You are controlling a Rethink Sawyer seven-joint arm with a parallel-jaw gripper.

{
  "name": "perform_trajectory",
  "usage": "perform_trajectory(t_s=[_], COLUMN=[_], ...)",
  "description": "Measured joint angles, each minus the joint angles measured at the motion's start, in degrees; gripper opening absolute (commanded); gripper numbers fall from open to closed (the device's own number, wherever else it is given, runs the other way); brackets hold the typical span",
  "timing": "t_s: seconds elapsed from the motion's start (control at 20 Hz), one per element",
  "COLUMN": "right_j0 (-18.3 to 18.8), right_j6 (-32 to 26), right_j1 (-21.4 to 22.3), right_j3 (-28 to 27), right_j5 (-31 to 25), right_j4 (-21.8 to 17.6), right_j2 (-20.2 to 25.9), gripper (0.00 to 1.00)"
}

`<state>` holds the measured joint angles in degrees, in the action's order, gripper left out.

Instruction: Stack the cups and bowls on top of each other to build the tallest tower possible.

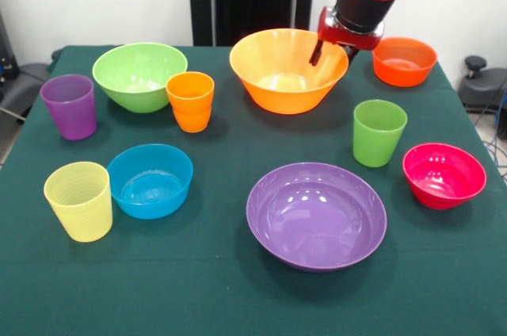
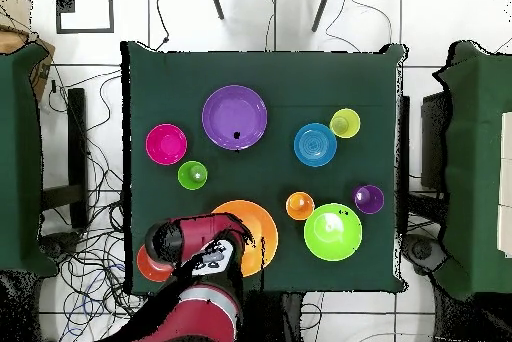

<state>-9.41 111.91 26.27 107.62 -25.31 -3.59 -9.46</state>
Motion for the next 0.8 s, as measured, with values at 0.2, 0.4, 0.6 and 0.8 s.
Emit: perform_trajectory(t_s=[0.2,0.4,0.6,0.8], right_j0=[0.0,0.0,-0.4,-1.2], right_j6=[0.0,0.0,0.0,0.0], right_j1=[-0.5,-0.5,-0.6,-0.6], right_j3=[-0.1,-0.1,-0.1,-0.1], right_j5=[0.0,0.0,0.0,0.0], right_j4=[0.0,0.0,0.0,0.0], right_j2=[-0.4,-0.7,-1.0,-1.3], gripper=[1.00,1.00,1.00,1.00])
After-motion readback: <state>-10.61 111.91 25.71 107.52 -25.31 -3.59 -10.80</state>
